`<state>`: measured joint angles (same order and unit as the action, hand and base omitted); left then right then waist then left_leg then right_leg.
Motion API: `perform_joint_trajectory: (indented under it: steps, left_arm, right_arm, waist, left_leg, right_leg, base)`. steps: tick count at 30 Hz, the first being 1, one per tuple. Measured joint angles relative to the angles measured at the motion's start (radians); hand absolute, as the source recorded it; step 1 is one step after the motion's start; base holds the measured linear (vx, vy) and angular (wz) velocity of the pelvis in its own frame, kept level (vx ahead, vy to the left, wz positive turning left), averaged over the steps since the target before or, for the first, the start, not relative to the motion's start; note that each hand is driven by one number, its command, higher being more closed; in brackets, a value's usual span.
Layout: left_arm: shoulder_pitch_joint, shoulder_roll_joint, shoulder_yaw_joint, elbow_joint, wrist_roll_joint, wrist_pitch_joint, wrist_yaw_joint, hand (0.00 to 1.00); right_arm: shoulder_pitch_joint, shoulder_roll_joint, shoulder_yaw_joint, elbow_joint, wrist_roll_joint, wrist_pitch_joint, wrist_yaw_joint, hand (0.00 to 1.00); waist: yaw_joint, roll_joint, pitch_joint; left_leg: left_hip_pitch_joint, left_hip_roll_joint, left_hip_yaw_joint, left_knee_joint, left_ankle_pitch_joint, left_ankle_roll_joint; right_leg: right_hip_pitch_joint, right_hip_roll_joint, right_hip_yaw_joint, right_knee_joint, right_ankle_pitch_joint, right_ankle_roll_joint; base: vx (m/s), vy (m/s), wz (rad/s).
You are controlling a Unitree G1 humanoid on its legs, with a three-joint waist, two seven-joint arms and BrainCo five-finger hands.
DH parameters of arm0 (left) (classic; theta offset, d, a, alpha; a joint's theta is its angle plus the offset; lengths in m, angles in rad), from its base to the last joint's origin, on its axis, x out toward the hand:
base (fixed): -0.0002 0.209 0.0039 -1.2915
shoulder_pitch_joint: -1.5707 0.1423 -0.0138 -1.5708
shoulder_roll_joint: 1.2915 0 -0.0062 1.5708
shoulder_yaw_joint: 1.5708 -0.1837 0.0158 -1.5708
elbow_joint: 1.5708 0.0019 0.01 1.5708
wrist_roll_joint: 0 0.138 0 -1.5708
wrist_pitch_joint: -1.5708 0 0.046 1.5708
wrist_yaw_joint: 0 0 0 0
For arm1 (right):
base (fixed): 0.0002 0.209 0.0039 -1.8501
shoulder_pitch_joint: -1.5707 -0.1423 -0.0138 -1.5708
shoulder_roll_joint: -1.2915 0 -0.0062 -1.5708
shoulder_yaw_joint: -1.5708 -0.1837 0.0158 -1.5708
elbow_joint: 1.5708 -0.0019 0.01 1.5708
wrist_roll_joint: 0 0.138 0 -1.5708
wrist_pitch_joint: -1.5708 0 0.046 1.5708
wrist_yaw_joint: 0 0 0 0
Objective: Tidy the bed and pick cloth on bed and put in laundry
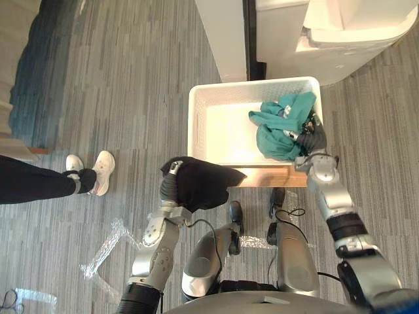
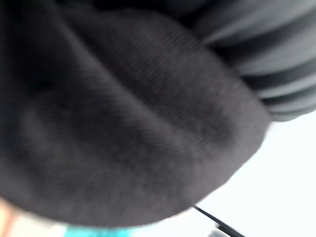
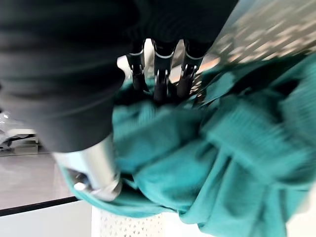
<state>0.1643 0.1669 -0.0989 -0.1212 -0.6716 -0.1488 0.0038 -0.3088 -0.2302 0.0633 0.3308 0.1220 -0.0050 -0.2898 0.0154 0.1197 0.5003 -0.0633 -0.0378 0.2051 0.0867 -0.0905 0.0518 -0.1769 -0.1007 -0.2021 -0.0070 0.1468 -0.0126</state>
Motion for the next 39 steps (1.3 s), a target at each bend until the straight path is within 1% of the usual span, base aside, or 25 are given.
perform_joint_trajectory:
  steps: [1,2,4,6,8,10,11,13,14,15,17,18,20,22,24,26,27,28,30,31,32,34,36,37,39]
  left_arm:
    - [0.022,0.0,0.004,-0.034,0.02,0.0,-0.003,1.0]
    - [0.048,0.0,0.006,-0.058,0.036,0.001,-0.01,1.0]
    - [0.077,0.0,0.015,-0.079,0.036,0.005,-0.028,1.0]
    - [0.115,-0.002,0.034,-0.115,0.035,0.01,-0.056,1.0]
    - [0.149,-0.004,0.059,-0.169,0.035,0.01,-0.099,1.0]
    - [0.151,-0.005,0.077,-0.207,0.029,0.01,-0.139,1.0]
    - [0.151,-0.005,0.093,-0.241,0.021,0.01,-0.173,1.0]
    - [0.139,-0.002,0.118,-0.297,-0.017,0.01,-0.225,1.0]
    - [0.126,0.0,0.13,-0.326,-0.048,0.011,-0.261,1.0]
    - [0.123,0.001,0.134,-0.337,-0.062,0.011,-0.273,1.0]
    - [0.077,0.01,0.141,-0.394,-0.146,0.026,-0.33,1.0]
    - [0.066,0.013,0.14,-0.4,-0.159,0.032,-0.334,1.0]
    - [0.001,0.057,0.14,-0.411,-0.228,0.081,-0.347,1.0]
    - [-0.05,0.094,0.139,-0.411,-0.267,0.105,-0.345,1.0]
    - [-0.095,0.114,0.139,-0.413,-0.281,0.1,-0.326,1.0]
    - [-0.156,0.139,0.151,-0.417,-0.291,0.087,-0.274,1.0]
    - [-0.174,0.147,0.152,-0.417,-0.285,0.072,-0.25,1.0]
    - [-0.213,0.165,0.15,-0.417,-0.252,0.041,-0.202,1.0]
    - [-0.286,0.174,0.147,-0.417,-0.196,0.007,-0.149,1.0]
    - [-0.314,0.175,0.147,-0.417,-0.187,-0.001,-0.138,1.0]
    - [-0.35,0.176,0.142,-0.417,-0.156,-0.021,-0.12,1.0]
    - [-0.371,0.174,0.129,-0.416,-0.095,-0.035,-0.105,1.0]
    - [-0.383,0.168,0.039,-0.39,0.065,-0.038,-0.103,1.0]
    - [-0.383,0.165,0.016,-0.376,0.1,-0.036,-0.102,1.0]
    - [-0.383,0.138,-0.116,-0.227,0.294,-0.022,-0.07,1.0]
  right_arm:
    - [0.037,0.003,0.0,-0.001,-0.011,-0.016,-0.002,0.0]
    - [0.076,0.015,-0.002,-0.001,-0.012,-0.023,-0.005,0.0]
    - [0.12,0.032,-0.004,0.0,-0.014,-0.023,-0.018,0.0]
    - [0.188,0.048,-0.01,0.01,-0.032,-0.021,-0.03,0.0]
    - [0.238,0.065,-0.026,0.032,-0.061,0.001,-0.045,0.0]
    - [0.27,0.066,-0.031,0.063,-0.069,0.017,-0.055,0.0]
    - [0.278,0.074,-0.036,0.091,-0.068,0.026,-0.066,0.0]
    - [0.284,0.095,-0.054,0.13,-0.066,0.028,-0.077,0.0]
    - [0.293,0.104,-0.056,0.149,-0.064,0.028,-0.088,0.0]
    - [0.296,0.107,-0.056,0.156,-0.063,0.027,-0.09,0.0]
    - [0.311,0.113,-0.056,0.193,-0.048,0.023,-0.102,0.0]
    - [0.312,0.114,-0.056,0.202,-0.048,0.022,-0.104,0.0]
    - [0.327,0.135,-0.056,0.245,-0.046,0.021,-0.107,0.0]
    - [0.356,0.151,-0.055,0.251,-0.044,0.019,-0.107,0.0]
    - [0.382,0.157,-0.054,0.255,-0.028,0.019,-0.106,0.0]
    - [0.417,0.157,-0.054,0.259,-0.022,0.023,-0.106,0.0]
    - [0.432,0.158,-0.053,0.26,-0.012,0.023,-0.105,0.0]
    - [0.455,0.163,-0.053,0.274,0.005,0.022,-0.106,0.0]
    - [0.493,0.166,-0.053,0.303,0.025,0.027,-0.106,0.0]
    - [0.506,0.17,-0.053,0.316,0.033,0.027,-0.106,0.0]
    - [0.539,0.174,-0.053,0.334,0.033,0.026,-0.106,0.0]
    - [0.573,0.173,-0.05,0.333,0.032,0.01,-0.095,0.0]
    - [0.586,0.171,-0.04,0.287,0.01,-0.035,-0.082,0.0]
    - [0.59,0.171,-0.034,0.268,0.002,-0.046,-0.078,0.0]
    - [0.607,0.169,0.021,0.152,-0.051,-0.102,-0.063,0.0]
  waist:
    - [0.001,-0.001,-0.005]
    - [0.001,-0.006,-0.034]
    - [0.003,-0.013,-0.065]
    - [0.005,-0.023,-0.113]
    - [0.007,-0.035,-0.161]
    - [0.011,-0.039,-0.191]
    - [0.012,-0.045,-0.214]
    - [0.014,-0.053,-0.231]
    - [0.017,-0.058,-0.251]
    - [0.018,-0.06,-0.258]
    - [0.024,-0.064,-0.276]
    - [0.024,-0.065,-0.279]
    - [0.027,-0.072,-0.32]
    - [0.026,-0.076,-0.346]
    - [0.017,-0.078,-0.367]
    - [0.004,-0.079,-0.379]
    - [0.003,-0.077,-0.388]
    - [-0.003,-0.077,-0.406]
    - [-0.008,-0.078,-0.426]
    - [-0.011,-0.077,-0.43]
    - [-0.021,-0.074,-0.441]
    - [-0.028,-0.067,-0.445]
    - [-0.057,-0.068,-0.449]
    - [-0.059,-0.067,-0.45]
    - [-0.075,-0.071,-0.452]
  left_leg:
    - [0.015,0.001,0.002,-0.008,-0.001,0.002]
    - [0.017,0.003,0.003,-0.02,0.0,0.005]
    - [0.031,0.006,0.003,-0.035,0.001,0.004]
    - [0.065,0.014,0.003,-0.053,0.002,-0.005]
    - [0.084,0.022,0.003,-0.054,0.0,-0.007]
    - [0.115,0.028,0.002,-0.066,-0.003,-0.011]
    - [0.125,0.031,0.002,-0.072,-0.004,-0.013]
    - [0.148,0.034,0.003,-0.082,-0.007,-0.017]
    - [0.152,0.034,0.003,-0.085,-0.009,-0.018]
    - [0.152,0.034,0.003,-0.085,-0.01,-0.018]
    - [0.173,0.035,0.008,-0.085,-0.016,-0.018]
    - [0.178,0.035,0.011,-0.084,-0.018,-0.02]
    - [0.194,0.037,0.039,-0.084,-0.027,-0.024]
    - [0.204,0.041,0.057,-0.085,-0.029,-0.028]
    - [0.206,0.043,0.064,-0.084,-0.034,-0.032]
    - [0.222,0.049,0.084,-0.082,-0.045,-0.041]
    - [0.225,0.052,0.092,-0.08,-0.051,-0.043]
    - [0.225,0.056,0.1,-0.076,-0.056,-0.046]
    - [0.234,0.063,0.118,-0.076,-0.062,-0.049]
    - [0.239,0.066,0.122,-0.076,-0.064,-0.051]
    - [0.243,0.071,0.132,-0.076,-0.068,-0.054]
    - [0.257,0.076,0.155,-0.076,-0.074,-0.059]
    - [0.263,0.078,0.177,-0.073,-0.08,-0.065]
    - [0.264,0.079,0.181,-0.073,-0.081,-0.066]
    - [0.273,0.084,0.211,-0.067,-0.09,-0.071]
  right_leg:
    - [0.023,0.004,0.0,-0.023,-0.002,0.008]
    - [0.031,0.008,0.0,-0.046,0.003,0.016]
    - [0.05,0.015,-0.001,-0.068,0.007,0.022]
    - [0.085,0.026,-0.004,-0.087,0.009,0.025]
    - [0.101,0.036,-0.006,-0.087,0.005,0.018]
    - [0.126,0.042,-0.005,-0.088,0.0,0.016]
    - [0.135,0.045,-0.004,-0.088,-0.003,0.018]
    - [0.152,0.049,-0.003,-0.088,-0.007,0.018]
    - [0.155,0.049,-0.003,-0.088,-0.011,0.018]
    - [0.155,0.05,-0.002,-0.088,-0.011,0.017]
    - [0.174,0.051,0.005,-0.088,-0.012,0.017]
    - [0.178,0.052,0.01,-0.088,-0.012,0.017]
    - [0.186,0.057,0.042,-0.088,-0.018,0.018]
    - [0.188,0.061,0.053,-0.088,-0.018,0.018]
    - [0.19,0.063,0.057,-0.088,-0.018,0.018]
    - [0.201,0.069,0.072,-0.088,-0.018,0.018]
    - [0.202,0.073,0.08,-0.089,-0.019,0.017]
    - [0.202,0.077,0.083,-0.089,-0.019,0.016]
    - [0.204,0.084,0.09,-0.088,-0.021,0.014]
    - [0.208,0.086,0.092,-0.088,-0.021,0.013]
    - [0.21,0.091,0.1,-0.088,-0.022,0.012]
    - [0.215,0.097,0.113,-0.088,-0.022,0.012]
    - [0.215,0.102,0.133,-0.088,-0.022,0.012]
    - [0.215,0.102,0.136,-0.088,-0.022,0.012]
    - [0.215,0.111,0.162,-0.088,-0.02,0.011]
  base:
    - [-0.01,0.02,-0.03]
    - [0.0,0.0,0.0]
    - [0.1,0.015,0.02]
    - [0.15,0.012,0.0]
    - [0.17,0.02,0.01]
    - [0.15,0.03,0.03]
    - [0.13,0.046,0.02]
    - [0.1,0.041,0.02]
    - [0.0,0.0,0.0]
    - [0.0,0.0,0.0]
    - [0.01,0.026,-0.04]
    - [-0.02,0.026,-0.17]
    - [-0.03,0.015,-0.3]
    - [-0.02,-0.006,-0.28]
    - [-0.03,-0.014,-0.16]
    - [-0.03,-0.01,-0.2]
    - [-0.03,-0.009,-0.28]
    - [-0.01,-0.009,-0.22]
    - [0.01,-0.01,-0.19]
    - [0.02,-0.004,-0.15]
    - [0.03,0.004,-0.19]
    - [0.03,0.012,-0.27]
    - [0.02,0.02,-0.23]
    - [0.0,0.016,-0.28]
    - [0.0,0.013,-0.33]
